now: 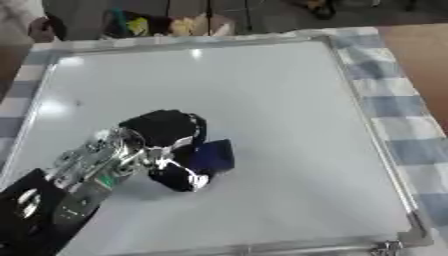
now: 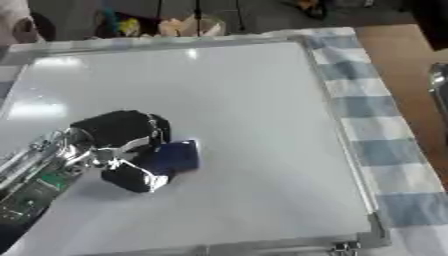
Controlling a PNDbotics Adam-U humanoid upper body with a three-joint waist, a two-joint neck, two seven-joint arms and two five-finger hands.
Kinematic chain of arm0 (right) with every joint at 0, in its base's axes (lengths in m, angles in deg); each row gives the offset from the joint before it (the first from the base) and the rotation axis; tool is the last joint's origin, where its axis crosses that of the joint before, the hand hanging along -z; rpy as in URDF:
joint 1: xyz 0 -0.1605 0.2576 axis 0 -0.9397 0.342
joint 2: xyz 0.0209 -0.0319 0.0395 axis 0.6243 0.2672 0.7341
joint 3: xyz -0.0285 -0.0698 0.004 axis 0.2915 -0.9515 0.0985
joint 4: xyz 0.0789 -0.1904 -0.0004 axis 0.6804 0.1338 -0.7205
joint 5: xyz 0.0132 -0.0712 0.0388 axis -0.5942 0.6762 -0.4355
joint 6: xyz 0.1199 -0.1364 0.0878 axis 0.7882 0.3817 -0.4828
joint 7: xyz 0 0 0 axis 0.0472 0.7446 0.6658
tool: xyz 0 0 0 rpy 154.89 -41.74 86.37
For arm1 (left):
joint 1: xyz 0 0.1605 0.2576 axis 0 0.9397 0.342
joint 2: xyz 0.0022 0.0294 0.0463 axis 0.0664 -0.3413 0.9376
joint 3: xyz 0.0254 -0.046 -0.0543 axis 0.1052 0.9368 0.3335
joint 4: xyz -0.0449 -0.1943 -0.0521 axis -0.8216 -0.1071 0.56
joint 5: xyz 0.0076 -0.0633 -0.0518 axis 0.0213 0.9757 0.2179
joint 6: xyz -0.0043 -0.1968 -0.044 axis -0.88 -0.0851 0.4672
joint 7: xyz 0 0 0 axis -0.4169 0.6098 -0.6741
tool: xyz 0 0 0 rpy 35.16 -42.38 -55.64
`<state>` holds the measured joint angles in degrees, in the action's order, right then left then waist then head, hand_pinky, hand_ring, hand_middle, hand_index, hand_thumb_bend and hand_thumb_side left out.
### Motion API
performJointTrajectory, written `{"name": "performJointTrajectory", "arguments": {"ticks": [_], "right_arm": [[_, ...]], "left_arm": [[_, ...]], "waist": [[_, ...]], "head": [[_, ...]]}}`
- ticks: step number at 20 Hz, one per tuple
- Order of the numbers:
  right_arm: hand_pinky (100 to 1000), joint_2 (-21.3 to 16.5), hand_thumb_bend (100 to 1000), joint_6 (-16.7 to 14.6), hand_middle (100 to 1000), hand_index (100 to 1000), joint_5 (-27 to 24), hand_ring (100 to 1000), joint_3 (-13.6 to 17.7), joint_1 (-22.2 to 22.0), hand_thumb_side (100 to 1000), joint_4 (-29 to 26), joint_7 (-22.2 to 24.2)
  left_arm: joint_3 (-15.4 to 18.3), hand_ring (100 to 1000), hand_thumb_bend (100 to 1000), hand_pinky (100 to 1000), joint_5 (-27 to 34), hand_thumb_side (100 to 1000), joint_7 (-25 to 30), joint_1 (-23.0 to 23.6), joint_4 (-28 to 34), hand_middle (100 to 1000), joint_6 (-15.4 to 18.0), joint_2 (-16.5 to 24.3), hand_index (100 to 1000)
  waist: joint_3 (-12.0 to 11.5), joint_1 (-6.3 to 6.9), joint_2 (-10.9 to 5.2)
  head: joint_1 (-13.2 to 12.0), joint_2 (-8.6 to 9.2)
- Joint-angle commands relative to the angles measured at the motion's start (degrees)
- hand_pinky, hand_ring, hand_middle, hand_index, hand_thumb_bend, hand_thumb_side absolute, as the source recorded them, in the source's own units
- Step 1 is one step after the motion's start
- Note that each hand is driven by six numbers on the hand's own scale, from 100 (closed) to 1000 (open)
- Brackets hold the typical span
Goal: Wipe the whiteboard clean with a brush.
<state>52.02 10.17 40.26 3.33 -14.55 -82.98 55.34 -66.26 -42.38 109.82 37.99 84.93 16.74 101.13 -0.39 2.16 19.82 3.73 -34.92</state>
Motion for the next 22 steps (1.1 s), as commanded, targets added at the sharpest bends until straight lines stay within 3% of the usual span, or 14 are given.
{"name": "performJointTrajectory", "arguments": {"ticks": [1,13,22], "right_arm": [[817,-1.2,110,-0.1,781,854,-0.4,845,0.2,1.0,1000,-0.9,0.2],[818,-1.2,108,-0.1,778,854,-0.7,845,0.1,1.1,1000,-0.9,0.4],[819,-1.2,105,-0.3,778,854,-1.3,845,0.2,0.9,1000,-0.9,0.4]], "left_arm": [[0.3,691,194,521,-0.2,516,-0.4,-0.6,0.1,682,-0.1,0.0,160],[0.0,692,243,515,-0.8,504,-0.3,-0.9,0.0,684,0.2,-0.1,159],[-0.1,671,204,495,-2.1,487,-1.0,-1.0,-0.6,635,0.8,-0.6,157]], "waist": [[0.1,-0.17,-0.9],[0.1,-0.14,-0.85],[0.3,-0.11,-0.89]], "head": [[0.2,0.6],[0.3,0.66],[0.4,0.94]]}}
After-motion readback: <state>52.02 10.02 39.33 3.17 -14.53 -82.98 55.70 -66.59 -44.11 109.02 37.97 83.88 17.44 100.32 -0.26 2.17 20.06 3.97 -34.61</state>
